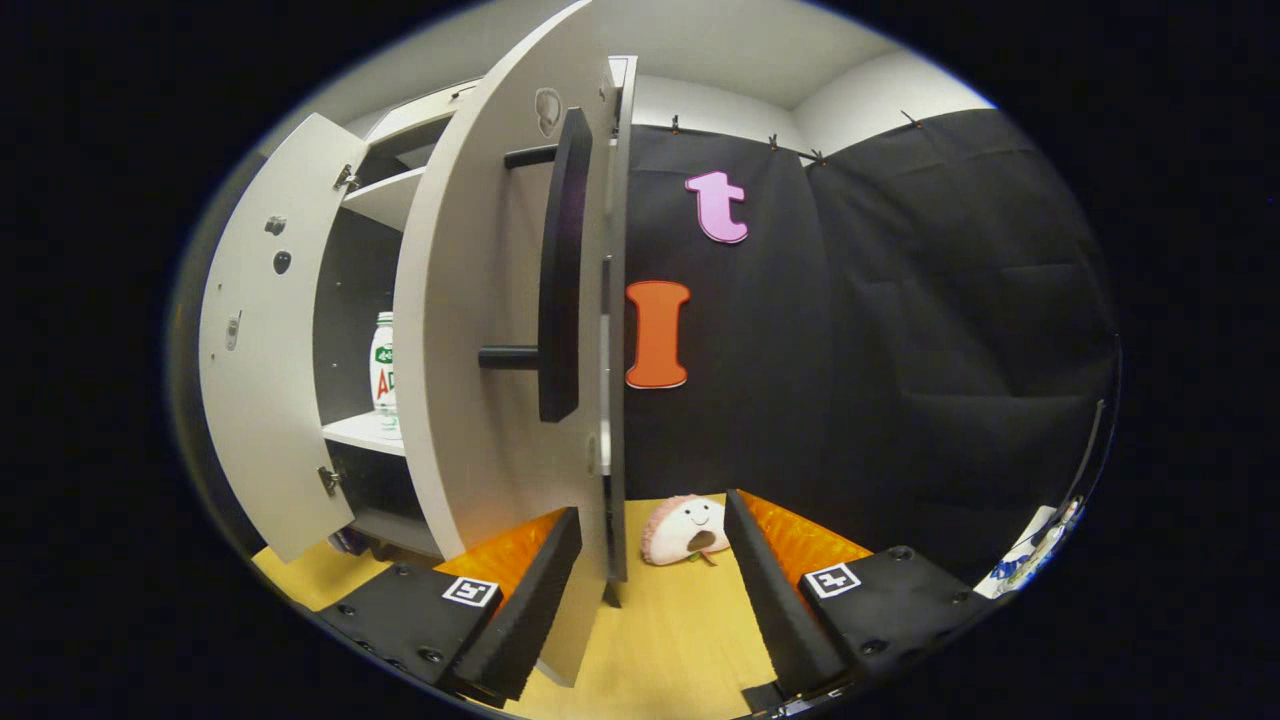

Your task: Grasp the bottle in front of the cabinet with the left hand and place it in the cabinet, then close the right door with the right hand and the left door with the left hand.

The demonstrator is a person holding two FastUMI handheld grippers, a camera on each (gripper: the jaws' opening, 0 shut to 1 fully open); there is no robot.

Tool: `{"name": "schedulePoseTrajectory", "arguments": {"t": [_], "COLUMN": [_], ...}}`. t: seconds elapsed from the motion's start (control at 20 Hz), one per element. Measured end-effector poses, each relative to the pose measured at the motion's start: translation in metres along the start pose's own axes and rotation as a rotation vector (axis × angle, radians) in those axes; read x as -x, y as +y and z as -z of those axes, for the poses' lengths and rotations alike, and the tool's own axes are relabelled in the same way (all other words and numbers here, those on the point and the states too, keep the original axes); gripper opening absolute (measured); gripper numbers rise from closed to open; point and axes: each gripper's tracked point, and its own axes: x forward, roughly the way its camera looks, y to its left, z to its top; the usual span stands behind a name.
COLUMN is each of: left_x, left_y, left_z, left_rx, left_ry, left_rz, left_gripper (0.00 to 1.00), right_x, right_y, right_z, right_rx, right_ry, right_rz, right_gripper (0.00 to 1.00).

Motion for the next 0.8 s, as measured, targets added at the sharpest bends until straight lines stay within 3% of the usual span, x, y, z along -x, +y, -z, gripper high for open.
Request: {"name": "schedulePoseTrajectory", "arguments": {"t": [0.35, 0.45, 0.55, 0.8], "left_x": [0.007, 0.004, 0.003, 0.002], "left_y": [0.034, 0.038, 0.037, 0.032], "left_z": [-0.003, -0.003, -0.002, -0.003], "left_rx": [0.011, 0.007, 0.006, 0.005], "left_ry": [-0.009, -0.009, -0.010, -0.017], "left_rz": [-0.077, -0.086, -0.078, -0.031], "left_gripper": [0.96, 0.96, 0.95, 0.96], "right_x": [-0.013, -0.014, -0.016, -0.006], "right_y": [0.067, 0.078, 0.086, 0.074], "right_z": [-0.010, -0.009, -0.007, -0.025], "right_rx": [0.112, 0.096, 0.071, 0.059], "right_ry": [-0.055, -0.050, -0.046, -0.085], "right_rz": [-0.062, -0.104, -0.131, -0.091], "right_gripper": [0.95, 0.96, 0.96, 0.95]}}
